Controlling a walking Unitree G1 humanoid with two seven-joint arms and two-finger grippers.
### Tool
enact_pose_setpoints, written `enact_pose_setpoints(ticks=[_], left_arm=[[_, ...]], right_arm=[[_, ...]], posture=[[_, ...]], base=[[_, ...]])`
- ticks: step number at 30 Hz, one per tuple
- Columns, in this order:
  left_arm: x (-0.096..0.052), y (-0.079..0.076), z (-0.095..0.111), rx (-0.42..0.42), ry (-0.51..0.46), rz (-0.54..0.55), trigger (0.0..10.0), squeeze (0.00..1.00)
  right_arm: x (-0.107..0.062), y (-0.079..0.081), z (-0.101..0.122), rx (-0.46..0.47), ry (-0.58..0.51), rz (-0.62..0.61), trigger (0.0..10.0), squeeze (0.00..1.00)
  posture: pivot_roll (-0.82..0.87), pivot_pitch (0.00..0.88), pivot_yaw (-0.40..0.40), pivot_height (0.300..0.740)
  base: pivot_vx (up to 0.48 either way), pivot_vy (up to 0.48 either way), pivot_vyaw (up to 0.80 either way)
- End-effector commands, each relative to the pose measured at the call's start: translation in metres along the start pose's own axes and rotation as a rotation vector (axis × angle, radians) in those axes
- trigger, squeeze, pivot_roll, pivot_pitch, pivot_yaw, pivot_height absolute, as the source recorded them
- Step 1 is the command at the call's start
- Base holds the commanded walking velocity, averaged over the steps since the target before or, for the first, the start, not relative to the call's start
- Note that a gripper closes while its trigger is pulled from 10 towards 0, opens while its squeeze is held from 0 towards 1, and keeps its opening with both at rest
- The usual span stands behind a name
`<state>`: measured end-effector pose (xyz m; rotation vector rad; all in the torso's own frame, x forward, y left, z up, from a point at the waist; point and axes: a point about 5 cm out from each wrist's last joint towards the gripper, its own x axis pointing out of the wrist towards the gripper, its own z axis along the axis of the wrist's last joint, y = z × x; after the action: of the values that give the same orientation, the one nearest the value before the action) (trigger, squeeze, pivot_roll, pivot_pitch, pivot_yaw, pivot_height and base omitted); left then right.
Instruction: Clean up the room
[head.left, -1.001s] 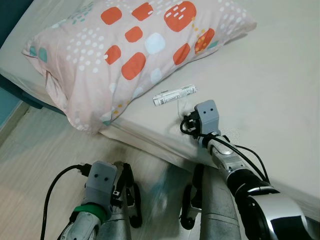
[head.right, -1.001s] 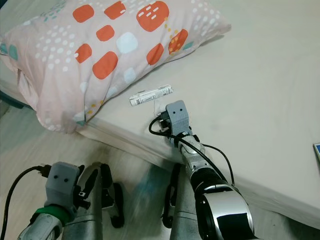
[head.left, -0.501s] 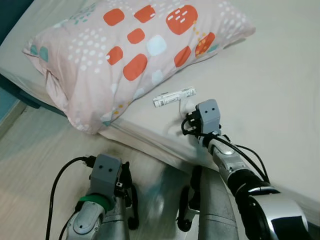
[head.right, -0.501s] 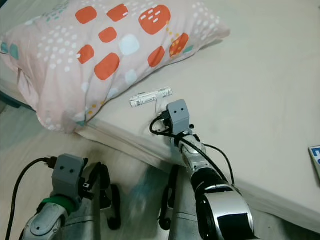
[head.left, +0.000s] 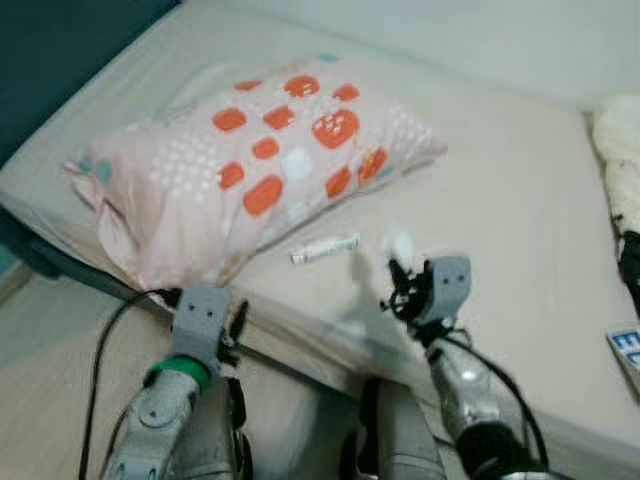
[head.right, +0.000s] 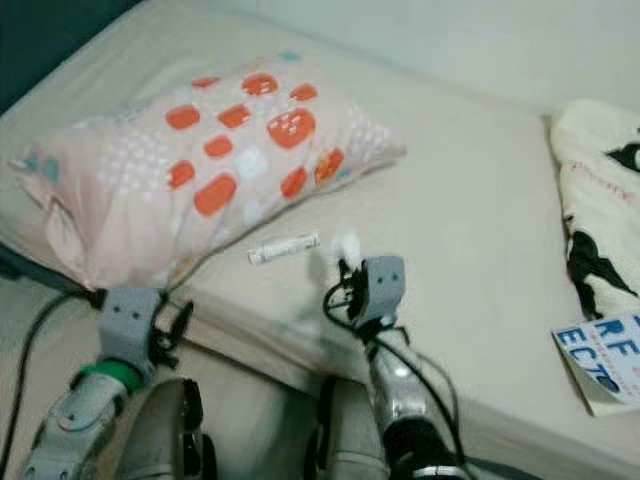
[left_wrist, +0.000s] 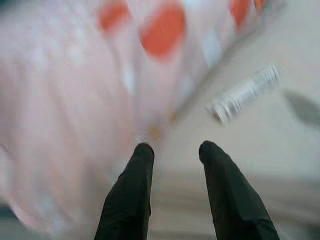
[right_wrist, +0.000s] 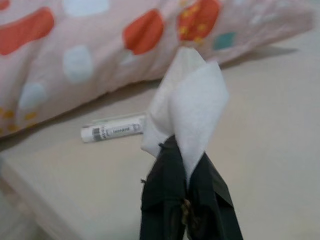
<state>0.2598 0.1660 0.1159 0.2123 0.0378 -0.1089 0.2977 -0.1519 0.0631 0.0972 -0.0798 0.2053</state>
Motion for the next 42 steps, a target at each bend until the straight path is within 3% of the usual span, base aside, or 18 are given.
enact_pose_setpoints(ticks=[1, 10, 18, 42], left_arm=[[0.003, 0.003, 0.008, -0.001, -0.044, 0.024, 10.0, 0.0], [0.023, 0.003, 0.027, -0.003, -0.138, 0.051, 10.0, 0.0], [0.023, -0.001, 0.028, -0.019, -0.146, 0.056, 10.0, 0.0], [0.03, -0.008, 0.025, -0.05, -0.136, 0.034, 10.0, 0.0]], right_arm=[[0.001, -0.008, 0.008, 0.004, -0.042, -0.039, 10.0, 0.0], [0.017, -0.002, 0.026, 0.027, -0.088, -0.005, 10.0, 0.0], [0.02, 0.004, 0.043, 0.014, -0.124, 0.031, 10.0, 0.0], [0.01, 0.003, 0.033, 0.024, -0.056, -0.007, 10.0, 0.0]], posture=[[-0.02, 0.0, -0.018, 0.606], [0.0, 0.0, -0.033, 0.63], [0.0, 0.0, -0.041, 0.655], [0.0, 0.0, -0.024, 0.733]], base=[[0.0, 0.0, 0.0], [0.0, 0.0, 0.0], [0.0, 0.0, 0.0], [0.0, 0.0, 0.0]])
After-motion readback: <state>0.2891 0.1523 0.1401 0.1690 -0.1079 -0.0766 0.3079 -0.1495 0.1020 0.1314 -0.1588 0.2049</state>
